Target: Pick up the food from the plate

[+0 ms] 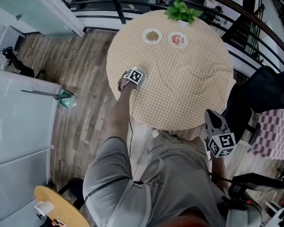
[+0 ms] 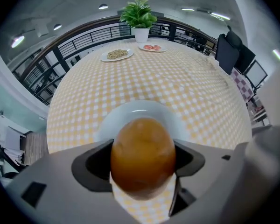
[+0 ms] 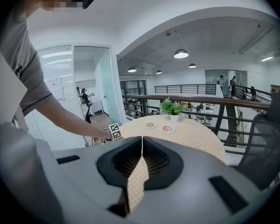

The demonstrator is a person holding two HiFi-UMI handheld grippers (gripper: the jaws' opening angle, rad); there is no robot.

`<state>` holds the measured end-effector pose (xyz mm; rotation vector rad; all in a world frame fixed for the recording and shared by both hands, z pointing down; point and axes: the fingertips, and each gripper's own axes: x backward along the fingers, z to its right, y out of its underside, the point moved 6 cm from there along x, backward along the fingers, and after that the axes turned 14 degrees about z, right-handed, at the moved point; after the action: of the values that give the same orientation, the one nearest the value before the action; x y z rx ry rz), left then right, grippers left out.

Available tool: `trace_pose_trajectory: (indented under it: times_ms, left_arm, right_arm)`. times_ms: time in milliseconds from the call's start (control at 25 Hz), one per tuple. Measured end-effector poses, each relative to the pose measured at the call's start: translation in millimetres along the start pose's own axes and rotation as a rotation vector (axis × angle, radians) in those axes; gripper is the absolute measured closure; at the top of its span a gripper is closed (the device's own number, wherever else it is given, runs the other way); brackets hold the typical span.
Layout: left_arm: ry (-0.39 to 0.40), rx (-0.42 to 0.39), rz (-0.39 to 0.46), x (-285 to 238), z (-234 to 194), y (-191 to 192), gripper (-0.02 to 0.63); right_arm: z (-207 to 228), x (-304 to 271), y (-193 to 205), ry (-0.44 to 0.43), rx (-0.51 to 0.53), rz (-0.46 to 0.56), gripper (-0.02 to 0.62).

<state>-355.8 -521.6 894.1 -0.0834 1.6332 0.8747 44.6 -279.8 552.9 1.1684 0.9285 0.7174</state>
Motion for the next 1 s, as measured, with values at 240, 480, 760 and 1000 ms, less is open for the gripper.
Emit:
trace_pose_trajectory:
  times_ms: [240, 480, 760, 1000]
  left_arm:
    - [-0.028, 0.005, 0.028, 4.9, 1.4, -0.1, 0.256]
    - [-0.066, 0.04, 0.049, 5.0, -1.6, -0.2, 0.256]
    - [-0.152, 0.089, 0.176, 27.3, -1.0, -11.5, 0.255]
    - [-0.2, 0.124, 0.394, 83.5, -1.7, -46.8, 0.255]
  right_arm:
    - [-10.4, -5.3, -5.0, -0.02, 0.003, 0.011, 0.58]
    - [-8.6, -3.4, -5.5, -0.011, 0.004, 0.01, 0.58]
    - [-8.8, -8.9, -4.8, -0.04, 0.007, 0.021, 0.58]
    - [-20.9, -20.5, -8.8, -0.106, 0.022, 0.027, 0.58]
